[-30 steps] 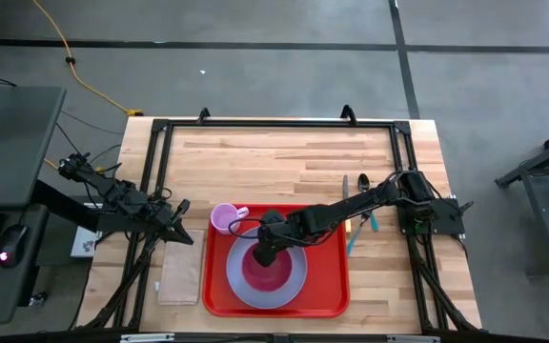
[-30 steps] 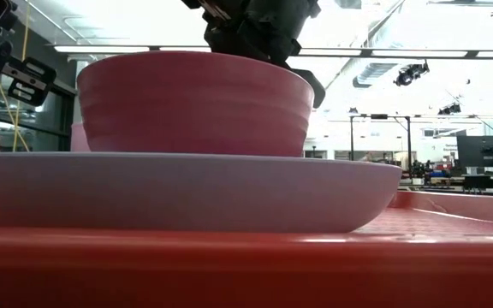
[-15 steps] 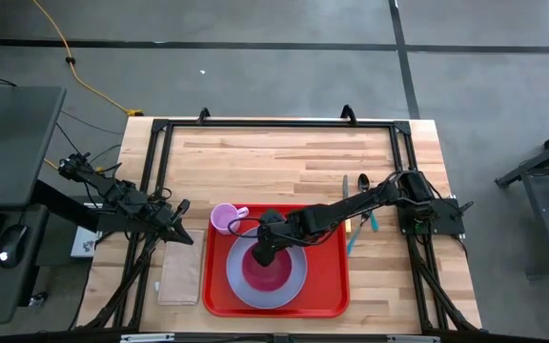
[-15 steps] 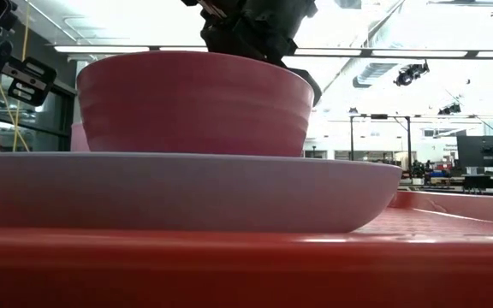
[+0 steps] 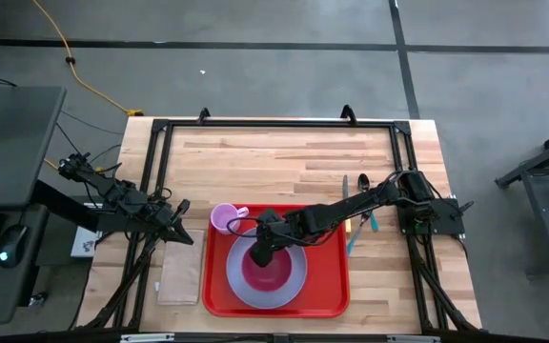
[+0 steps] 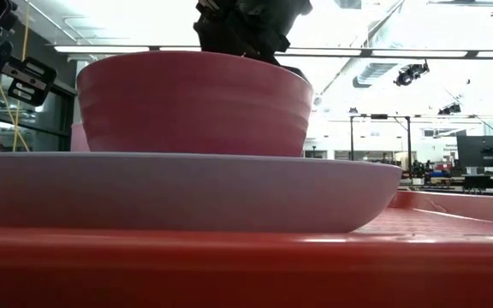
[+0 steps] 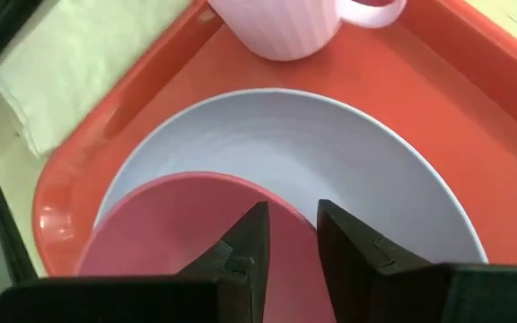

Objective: Set up tray
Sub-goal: Put the brown table napkin on the red serving tray to the right of the purple plate

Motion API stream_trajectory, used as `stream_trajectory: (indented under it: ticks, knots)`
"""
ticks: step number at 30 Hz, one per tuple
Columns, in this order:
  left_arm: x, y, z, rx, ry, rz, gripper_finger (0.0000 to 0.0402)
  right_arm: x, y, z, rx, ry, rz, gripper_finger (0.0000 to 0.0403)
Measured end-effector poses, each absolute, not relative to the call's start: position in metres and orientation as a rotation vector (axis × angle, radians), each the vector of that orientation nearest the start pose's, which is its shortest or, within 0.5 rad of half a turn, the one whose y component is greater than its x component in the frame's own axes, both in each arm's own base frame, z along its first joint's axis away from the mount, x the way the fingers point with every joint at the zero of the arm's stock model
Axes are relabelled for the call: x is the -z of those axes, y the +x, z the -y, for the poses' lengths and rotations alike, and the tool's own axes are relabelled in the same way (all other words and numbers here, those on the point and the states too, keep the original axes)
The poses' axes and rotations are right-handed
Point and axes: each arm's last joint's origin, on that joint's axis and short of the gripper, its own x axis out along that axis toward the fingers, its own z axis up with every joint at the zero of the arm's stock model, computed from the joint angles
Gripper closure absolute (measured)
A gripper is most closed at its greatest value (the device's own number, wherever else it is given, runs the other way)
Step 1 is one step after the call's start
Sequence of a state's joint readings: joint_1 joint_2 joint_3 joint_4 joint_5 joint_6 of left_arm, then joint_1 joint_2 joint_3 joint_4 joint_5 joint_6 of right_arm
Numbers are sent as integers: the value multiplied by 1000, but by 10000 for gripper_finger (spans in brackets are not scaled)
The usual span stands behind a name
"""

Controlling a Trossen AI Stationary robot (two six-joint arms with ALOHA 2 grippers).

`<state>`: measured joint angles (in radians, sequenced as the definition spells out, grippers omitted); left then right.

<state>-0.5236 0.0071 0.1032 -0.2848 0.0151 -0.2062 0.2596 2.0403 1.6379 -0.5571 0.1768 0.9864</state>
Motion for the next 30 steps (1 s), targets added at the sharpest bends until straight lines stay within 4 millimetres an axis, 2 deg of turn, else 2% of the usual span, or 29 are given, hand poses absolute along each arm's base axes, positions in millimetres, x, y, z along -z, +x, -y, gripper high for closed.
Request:
stream_trajectory:
  ticks: [13, 22, 30]
  knots:
    - [-170, 77, 45, 516, -153, -239, 357, -217, 429, -100, 424, 694, -905, 329]
    - [-170, 77, 45, 516, -153, -239, 357, -220, 433, -98, 368, 713, -892, 329]
    - [-170, 76, 46, 546, -157, -245, 357, -235, 441, -86, 335, 701, -856, 329]
